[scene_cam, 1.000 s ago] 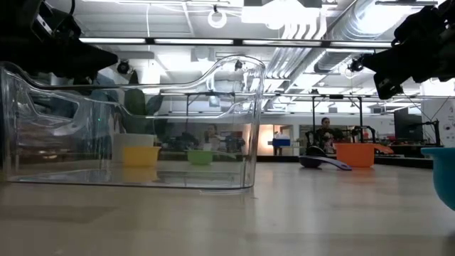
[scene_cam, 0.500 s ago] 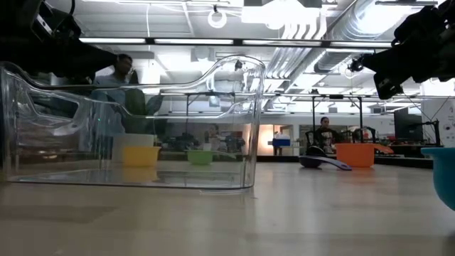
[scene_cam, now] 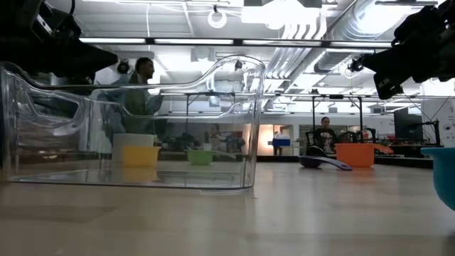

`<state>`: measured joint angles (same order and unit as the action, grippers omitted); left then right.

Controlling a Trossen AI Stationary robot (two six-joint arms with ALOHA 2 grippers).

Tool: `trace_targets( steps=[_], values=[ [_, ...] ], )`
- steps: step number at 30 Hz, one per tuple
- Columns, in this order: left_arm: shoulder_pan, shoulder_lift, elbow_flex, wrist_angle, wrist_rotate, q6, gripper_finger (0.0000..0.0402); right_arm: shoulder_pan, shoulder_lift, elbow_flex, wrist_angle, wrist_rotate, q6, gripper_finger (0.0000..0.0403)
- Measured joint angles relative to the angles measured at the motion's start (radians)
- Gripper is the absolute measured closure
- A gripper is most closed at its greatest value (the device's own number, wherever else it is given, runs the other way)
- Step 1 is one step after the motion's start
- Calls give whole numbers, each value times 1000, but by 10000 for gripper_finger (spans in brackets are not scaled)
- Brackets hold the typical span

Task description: Nest measuring cups in basket

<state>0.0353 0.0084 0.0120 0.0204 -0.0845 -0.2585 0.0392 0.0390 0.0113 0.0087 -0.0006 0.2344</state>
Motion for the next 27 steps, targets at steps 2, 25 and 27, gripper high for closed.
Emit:
trace_targets(
  steps=[2, 25, 27],
  values=[
    [0, 0, 0, 0, 0, 0, 401, 0, 0, 0, 0, 0, 0, 402],
    [0, 0, 0, 0, 0, 0, 401, 0, 0, -1, 70, 1, 64, 402],
    [0, 0, 0, 0, 0, 0, 401, 0, 0, -1, 153, 6, 201, 402]
  ],
)
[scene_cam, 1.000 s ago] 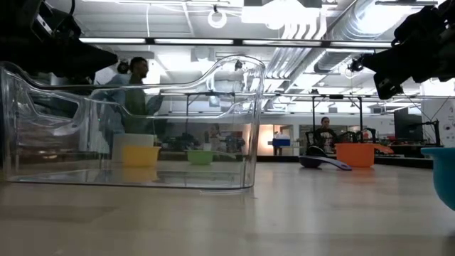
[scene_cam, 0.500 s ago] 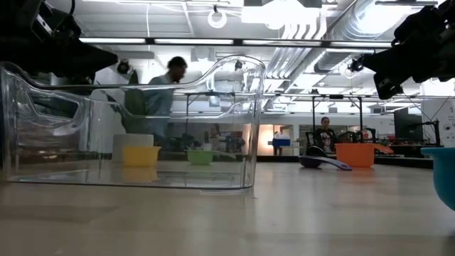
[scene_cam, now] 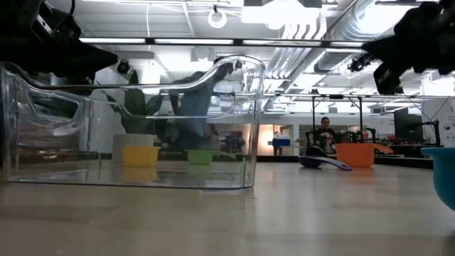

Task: Nest measuring cups in basket
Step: Move the orange measuring cup to the middle right of the table

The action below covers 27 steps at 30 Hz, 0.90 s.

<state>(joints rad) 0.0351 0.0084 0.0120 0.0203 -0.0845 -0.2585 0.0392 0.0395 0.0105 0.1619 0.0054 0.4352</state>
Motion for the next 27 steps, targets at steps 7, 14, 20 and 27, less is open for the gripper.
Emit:
trace_targets(
  steps=[7, 14, 20, 27],
  values=[
    [0, 0, 0, 0, 0, 0, 401, 0, -1, 0, 300, 238, 258, 402],
    [0, 0, 0, 0, 0, 0, 401, 0, 5, 0, 404, 432, 443, 399],
    [0, 0, 0, 0, 0, 0, 401, 0, 174, 59, 397, 585, 590, 323],
    [0, 0, 0, 0, 0, 0, 401, -5, 588, 374, 176, 755, 622, 194]
  ],
)
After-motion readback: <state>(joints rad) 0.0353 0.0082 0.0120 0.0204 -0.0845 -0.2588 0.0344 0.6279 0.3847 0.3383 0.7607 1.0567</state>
